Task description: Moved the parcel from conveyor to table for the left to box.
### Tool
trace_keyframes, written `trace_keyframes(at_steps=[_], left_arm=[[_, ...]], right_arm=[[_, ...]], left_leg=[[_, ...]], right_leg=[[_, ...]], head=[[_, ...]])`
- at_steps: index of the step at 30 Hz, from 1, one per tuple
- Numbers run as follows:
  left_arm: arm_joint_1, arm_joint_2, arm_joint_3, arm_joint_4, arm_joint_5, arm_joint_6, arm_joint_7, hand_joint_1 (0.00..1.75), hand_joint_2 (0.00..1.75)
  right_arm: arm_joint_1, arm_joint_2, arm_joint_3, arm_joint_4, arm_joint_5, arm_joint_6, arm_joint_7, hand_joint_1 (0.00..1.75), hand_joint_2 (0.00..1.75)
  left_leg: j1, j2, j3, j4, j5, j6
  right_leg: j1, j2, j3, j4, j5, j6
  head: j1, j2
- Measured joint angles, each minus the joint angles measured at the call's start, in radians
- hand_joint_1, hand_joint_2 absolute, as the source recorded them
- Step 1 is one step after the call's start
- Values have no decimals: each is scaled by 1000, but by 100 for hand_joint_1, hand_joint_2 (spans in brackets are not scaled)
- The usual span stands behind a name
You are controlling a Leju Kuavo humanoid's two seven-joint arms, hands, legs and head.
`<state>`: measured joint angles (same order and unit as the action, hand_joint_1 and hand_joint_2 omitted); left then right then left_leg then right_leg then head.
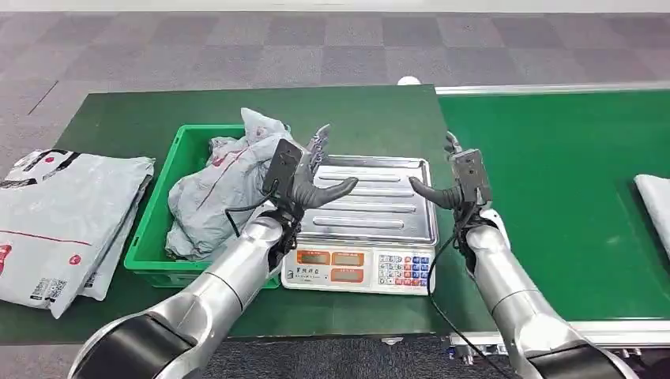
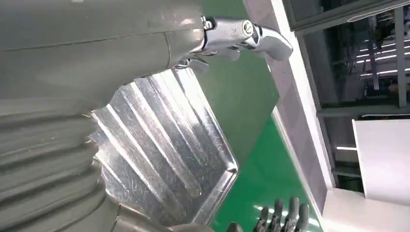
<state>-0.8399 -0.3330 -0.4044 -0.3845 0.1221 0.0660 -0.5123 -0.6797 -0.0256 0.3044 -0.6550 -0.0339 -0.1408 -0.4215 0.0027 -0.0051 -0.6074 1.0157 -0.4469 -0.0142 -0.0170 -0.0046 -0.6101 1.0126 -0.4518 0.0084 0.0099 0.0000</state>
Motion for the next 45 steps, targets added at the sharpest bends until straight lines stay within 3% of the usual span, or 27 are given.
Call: trace_keyframes(at_steps=[20, 28, 40, 45], left_arm=[[0, 4, 0, 0, 3, 33, 13, 0, 175], [1, 15, 0, 0, 2, 39, 8, 0, 175], [7, 29, 16, -1, -12, 35, -7, 0, 175], [9, 29, 26, -7, -17, 29, -16, 0, 175]], right_arm=[[-30, -126, -70, 141, 66, -67, 37, 0, 175], [-29, -187, -85, 175, 130, -159, 85, 0, 175], [8, -269, -111, 257, 286, -320, 227, 0, 175], [23, -290, -125, 287, 391, -364, 344, 0, 175]], left_leg=[[0, 0, 0, 0, 0, 0], [0, -1, 0, 0, 0, 0], [-1, -1, 0, 0, 0, 1], [-1, -1, 0, 0, 0, 1]], right_leg=[[0, -1, 0, 0, 0, 0], [0, -1, 0, 0, 0, 0], [-1, -1, 0, 0, 0, 0], [-1, -1, 0, 0, 0, 0]], head=[[0, 0], [0, 0], [0, 0], [0, 0]])
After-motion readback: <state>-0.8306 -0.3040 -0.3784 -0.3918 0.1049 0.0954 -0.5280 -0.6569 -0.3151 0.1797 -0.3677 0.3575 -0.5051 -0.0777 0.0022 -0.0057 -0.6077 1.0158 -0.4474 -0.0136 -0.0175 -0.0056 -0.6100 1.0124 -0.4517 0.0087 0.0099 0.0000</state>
